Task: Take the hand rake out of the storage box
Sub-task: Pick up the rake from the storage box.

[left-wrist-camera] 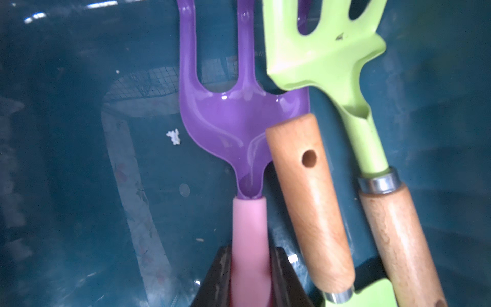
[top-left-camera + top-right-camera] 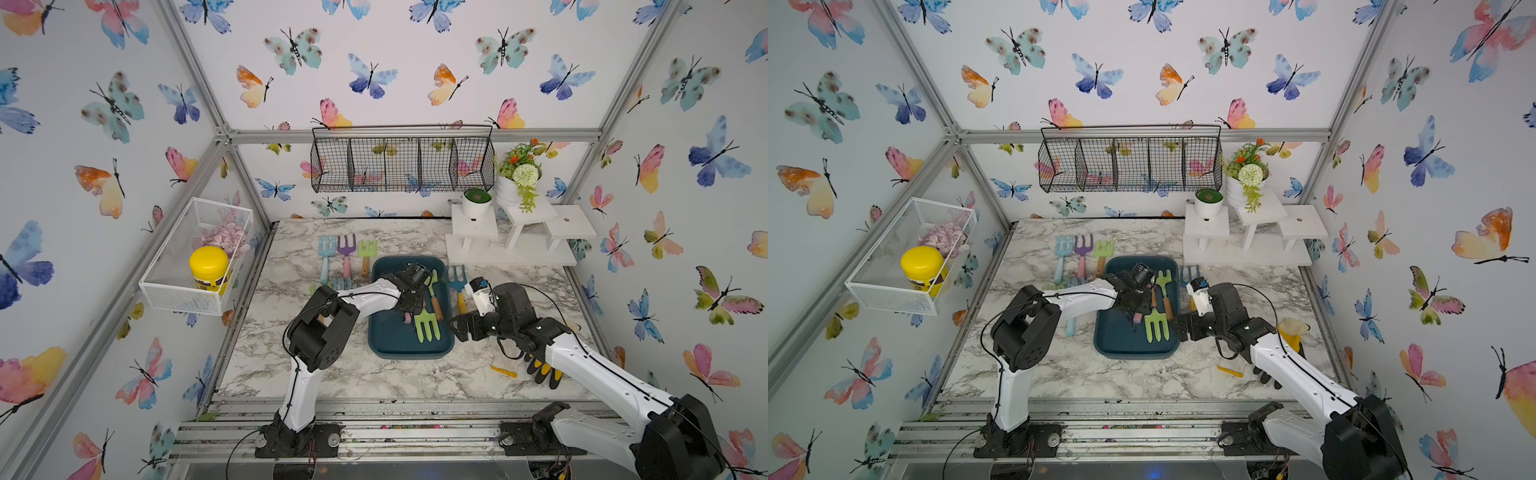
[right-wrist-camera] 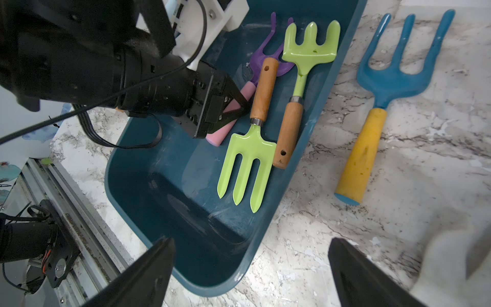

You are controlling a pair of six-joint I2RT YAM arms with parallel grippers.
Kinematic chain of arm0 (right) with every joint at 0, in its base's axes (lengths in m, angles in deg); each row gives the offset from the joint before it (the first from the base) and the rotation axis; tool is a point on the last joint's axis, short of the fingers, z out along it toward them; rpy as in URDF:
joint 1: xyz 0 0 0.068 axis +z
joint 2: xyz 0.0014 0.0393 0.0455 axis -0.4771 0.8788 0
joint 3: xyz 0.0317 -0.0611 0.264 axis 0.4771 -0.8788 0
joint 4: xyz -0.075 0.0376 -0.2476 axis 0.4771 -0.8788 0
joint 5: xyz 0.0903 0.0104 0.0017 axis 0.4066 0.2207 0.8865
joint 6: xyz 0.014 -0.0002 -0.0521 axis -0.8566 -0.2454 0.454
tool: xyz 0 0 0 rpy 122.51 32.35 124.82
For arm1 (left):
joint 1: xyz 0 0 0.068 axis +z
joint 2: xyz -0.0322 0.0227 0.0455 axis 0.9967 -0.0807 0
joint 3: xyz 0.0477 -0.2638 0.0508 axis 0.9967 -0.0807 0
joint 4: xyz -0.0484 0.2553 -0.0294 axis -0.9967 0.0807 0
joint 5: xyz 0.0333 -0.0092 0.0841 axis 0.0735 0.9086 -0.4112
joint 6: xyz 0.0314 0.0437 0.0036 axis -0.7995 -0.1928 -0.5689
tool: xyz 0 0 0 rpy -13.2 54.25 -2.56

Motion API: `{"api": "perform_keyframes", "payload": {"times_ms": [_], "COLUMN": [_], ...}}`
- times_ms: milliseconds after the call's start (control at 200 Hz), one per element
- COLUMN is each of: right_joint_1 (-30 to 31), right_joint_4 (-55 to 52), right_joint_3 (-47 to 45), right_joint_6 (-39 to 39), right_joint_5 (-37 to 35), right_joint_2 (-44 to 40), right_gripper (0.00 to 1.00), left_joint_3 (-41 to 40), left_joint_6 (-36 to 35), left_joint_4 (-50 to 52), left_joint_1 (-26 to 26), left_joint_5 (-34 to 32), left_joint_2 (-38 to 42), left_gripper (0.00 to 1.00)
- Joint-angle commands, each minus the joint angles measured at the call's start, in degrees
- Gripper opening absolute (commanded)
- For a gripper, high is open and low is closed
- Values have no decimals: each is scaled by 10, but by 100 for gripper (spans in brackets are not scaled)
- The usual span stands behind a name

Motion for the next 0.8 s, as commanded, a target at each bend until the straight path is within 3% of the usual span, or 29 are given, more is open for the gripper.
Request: {"api": "perform_keyframes", "payload": {"times_ms": [0, 370, 796], "right_joint_1": [3, 3, 3], "right_joint_4": [-3, -4, -5], "right_joint_3": [-6, -6, -7], "right_joint_6": [-4, -5, -8], "right_joint_5": [-2, -2, 0], "right_joint_2": [-10, -15, -24], "right_gripper": [97, 97, 97], "left_joint_3": [0, -5, -13], "left_joint_6": [-10, -19, -15], "left_joint_4": [46, 69, 78], "left_joint_1": [-5, -20, -32], "left_joint_5": [-43, -101, -112], "left_joint_2": [16, 89, 149], "left_gripper": [16, 10, 8]}}
